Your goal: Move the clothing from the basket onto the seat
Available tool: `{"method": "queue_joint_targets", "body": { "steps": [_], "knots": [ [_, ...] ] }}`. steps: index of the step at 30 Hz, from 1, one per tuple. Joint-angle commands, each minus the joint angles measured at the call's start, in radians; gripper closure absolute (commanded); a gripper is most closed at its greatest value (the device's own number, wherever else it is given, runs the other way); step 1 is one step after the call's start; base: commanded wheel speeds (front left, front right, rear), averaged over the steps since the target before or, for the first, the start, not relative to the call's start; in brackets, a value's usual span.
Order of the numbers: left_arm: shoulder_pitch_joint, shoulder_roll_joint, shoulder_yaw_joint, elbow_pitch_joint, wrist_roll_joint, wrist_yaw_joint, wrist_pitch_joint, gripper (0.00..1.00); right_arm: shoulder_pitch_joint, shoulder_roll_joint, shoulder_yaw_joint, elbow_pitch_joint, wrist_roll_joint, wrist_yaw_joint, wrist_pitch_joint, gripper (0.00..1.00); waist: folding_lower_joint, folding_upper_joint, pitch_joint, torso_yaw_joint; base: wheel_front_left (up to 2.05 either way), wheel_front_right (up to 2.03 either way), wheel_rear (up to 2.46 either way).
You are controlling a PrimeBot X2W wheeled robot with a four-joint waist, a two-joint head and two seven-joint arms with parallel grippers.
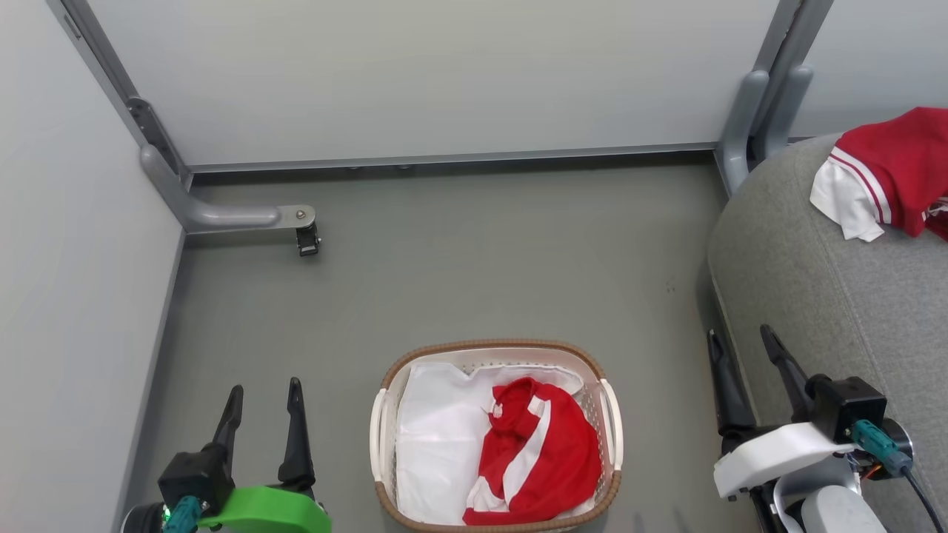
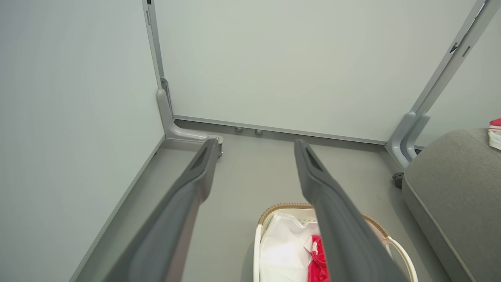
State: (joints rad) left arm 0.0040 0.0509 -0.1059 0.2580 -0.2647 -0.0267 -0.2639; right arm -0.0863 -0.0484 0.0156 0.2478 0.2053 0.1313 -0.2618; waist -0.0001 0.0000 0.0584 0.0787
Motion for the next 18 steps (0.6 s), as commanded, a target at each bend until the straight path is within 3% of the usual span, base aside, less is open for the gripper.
{"method": "queue_joint_targets", "body": {
  "steps": [1,18],
  "knots": [
    [0.016,0.0,-0.001,-0.001,-0.01,-0.002,-0.001,0.0,0.022,-0.004,0.002,-0.005,0.004,-0.001,-0.005,0.0,0.0001,0.0,-0.008,-0.001,0.0,0.0,0.0],
    [0.014,0.0,-0.024,0.003,-0.02,0.003,-0.001,0.0,0.022,-0.004,0.021,-0.001,0.007,-0.001,-0.005,0.0,0.0001,0.0,-0.011,0.0,0.0,0.0,0.0]
  ]
}}
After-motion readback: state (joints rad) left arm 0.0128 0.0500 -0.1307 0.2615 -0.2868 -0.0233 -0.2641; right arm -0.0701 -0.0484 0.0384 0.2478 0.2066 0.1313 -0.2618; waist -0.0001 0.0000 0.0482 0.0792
